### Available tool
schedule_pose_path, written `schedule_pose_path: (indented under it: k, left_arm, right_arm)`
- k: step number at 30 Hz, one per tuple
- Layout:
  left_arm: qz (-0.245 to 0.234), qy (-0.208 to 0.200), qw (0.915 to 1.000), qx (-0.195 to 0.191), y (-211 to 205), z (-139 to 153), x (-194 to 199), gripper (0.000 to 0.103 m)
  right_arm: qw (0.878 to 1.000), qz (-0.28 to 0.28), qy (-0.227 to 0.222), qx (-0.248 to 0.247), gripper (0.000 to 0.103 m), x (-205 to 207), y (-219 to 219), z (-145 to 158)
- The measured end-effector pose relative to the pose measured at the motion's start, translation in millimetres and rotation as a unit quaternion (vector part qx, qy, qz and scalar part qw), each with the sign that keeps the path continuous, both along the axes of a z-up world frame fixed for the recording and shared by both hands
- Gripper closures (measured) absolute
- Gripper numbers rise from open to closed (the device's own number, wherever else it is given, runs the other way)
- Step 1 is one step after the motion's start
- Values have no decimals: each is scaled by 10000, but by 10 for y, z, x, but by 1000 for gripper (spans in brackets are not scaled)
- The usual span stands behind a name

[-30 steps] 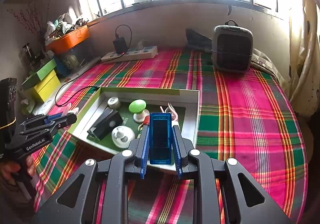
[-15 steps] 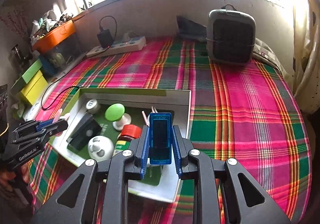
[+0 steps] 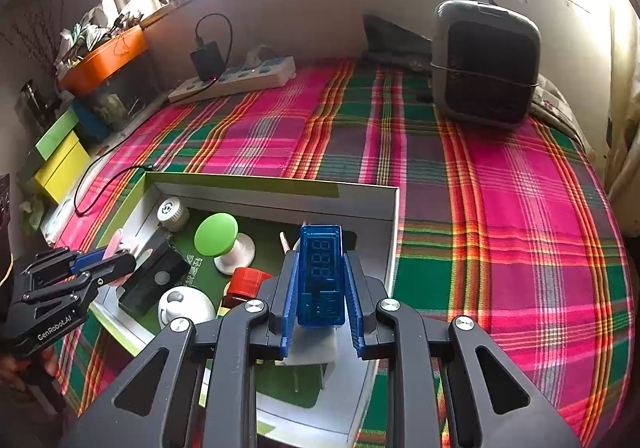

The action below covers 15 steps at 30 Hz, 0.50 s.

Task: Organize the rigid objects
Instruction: 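Open the left tool to release the pink block while the right tool releases the USB device into the tray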

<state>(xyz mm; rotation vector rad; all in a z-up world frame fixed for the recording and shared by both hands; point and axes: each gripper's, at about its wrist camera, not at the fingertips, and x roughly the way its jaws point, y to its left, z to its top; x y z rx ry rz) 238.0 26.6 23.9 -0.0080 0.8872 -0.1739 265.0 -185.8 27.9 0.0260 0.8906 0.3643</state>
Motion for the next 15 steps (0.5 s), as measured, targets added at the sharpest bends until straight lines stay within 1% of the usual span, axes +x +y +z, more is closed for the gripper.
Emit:
schedule_pose_path:
  k: [15]
  left_arm:
    - [-34,24,10000,-14,-10,-13,15,86]
  right_arm:
    - [9999,75,-37,117,80,48,36,-8]
